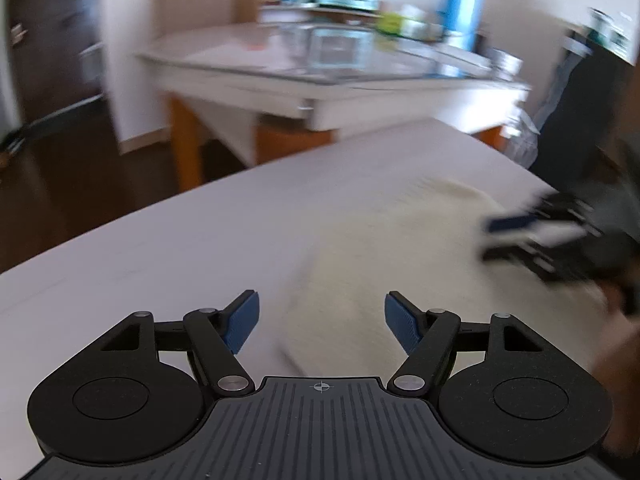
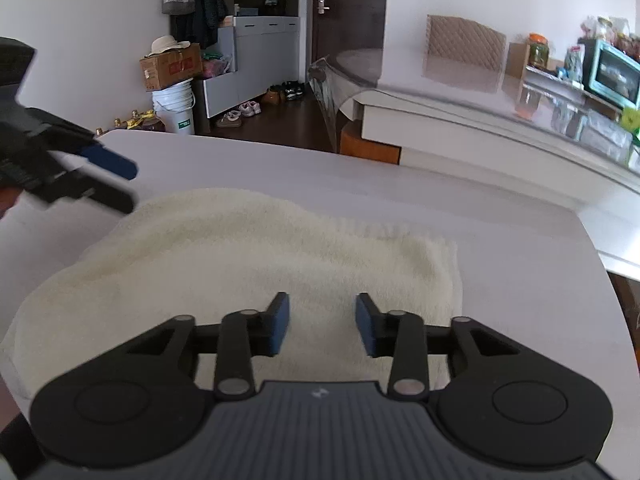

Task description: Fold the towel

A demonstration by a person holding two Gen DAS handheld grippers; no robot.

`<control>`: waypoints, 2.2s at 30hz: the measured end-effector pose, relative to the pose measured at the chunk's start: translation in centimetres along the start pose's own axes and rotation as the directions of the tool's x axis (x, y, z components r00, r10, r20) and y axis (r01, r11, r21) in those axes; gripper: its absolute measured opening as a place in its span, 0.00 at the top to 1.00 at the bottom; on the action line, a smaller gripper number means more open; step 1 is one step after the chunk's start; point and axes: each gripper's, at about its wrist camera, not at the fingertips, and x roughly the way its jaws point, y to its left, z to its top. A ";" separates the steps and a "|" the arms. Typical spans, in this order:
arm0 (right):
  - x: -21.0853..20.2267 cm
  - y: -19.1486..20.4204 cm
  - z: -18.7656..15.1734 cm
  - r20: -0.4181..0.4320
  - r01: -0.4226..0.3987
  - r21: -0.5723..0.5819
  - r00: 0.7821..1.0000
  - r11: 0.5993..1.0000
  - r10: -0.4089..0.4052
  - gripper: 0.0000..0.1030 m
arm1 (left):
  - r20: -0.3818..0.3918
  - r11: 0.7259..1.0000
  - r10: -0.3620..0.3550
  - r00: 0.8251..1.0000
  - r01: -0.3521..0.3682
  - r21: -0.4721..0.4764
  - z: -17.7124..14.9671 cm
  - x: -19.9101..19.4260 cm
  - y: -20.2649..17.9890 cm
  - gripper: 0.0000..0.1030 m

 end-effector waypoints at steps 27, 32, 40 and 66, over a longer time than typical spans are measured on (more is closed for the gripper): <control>-0.5 -0.1 -1.1 0.006 0.030 0.042 1.000 0.999 -0.030 0.45 | 0.090 0.860 -0.061 0.994 0.007 0.511 -2.9 -1.8 -8.8 0.68; -0.5 0.0 -1.2 0.007 0.035 0.045 0.999 0.998 -0.036 0.43 | 0.039 0.934 -0.031 0.999 0.016 0.357 -1.4 -0.1 -6.6 0.71; -0.4 -0.2 -1.2 0.009 0.033 0.044 0.999 0.998 -0.033 0.40 | 0.005 0.939 -0.082 0.997 0.076 0.336 -2.0 0.8 -7.2 0.64; -1.0 -0.7 -1.6 0.018 0.001 0.076 1.000 0.997 -0.003 0.35 | 0.146 0.952 0.237 0.960 -0.260 0.163 -2.2 -1.8 -2.7 0.57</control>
